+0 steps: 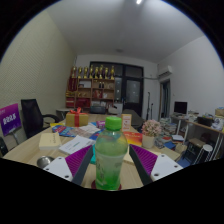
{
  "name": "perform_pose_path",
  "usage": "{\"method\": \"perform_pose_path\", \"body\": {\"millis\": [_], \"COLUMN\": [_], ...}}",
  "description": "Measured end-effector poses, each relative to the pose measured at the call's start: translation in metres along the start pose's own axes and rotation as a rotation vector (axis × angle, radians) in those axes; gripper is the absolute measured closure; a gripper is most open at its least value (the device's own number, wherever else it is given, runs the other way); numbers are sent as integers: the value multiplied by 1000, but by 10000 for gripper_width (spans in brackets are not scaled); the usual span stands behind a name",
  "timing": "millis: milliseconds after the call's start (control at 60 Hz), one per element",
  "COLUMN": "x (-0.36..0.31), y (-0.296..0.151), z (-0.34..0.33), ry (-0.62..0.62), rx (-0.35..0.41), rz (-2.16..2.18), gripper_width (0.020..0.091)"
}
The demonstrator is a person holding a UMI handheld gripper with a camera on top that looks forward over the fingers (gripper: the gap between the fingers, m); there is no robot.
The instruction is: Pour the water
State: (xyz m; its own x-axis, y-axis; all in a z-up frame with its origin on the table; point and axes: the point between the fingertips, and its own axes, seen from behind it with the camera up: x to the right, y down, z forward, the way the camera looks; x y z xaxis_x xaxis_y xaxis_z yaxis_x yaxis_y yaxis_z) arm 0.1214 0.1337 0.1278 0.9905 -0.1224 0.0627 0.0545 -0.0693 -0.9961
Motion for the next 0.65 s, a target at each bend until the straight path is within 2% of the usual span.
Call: {"method": "perform_pose_path", "body": {"millis": [100,117,233,417,650], "x": [26,8,11,-19,-86], "y": [-5,-9,-20,-32,-20], "z": [-32,-43,-92,-190,-289], "ry": [16,27,31,10,-170], "rx": [4,7,26,28,39], "rz": [3,2,-16,-51,-34], "gripper_width": [264,266,271,274,273]}}
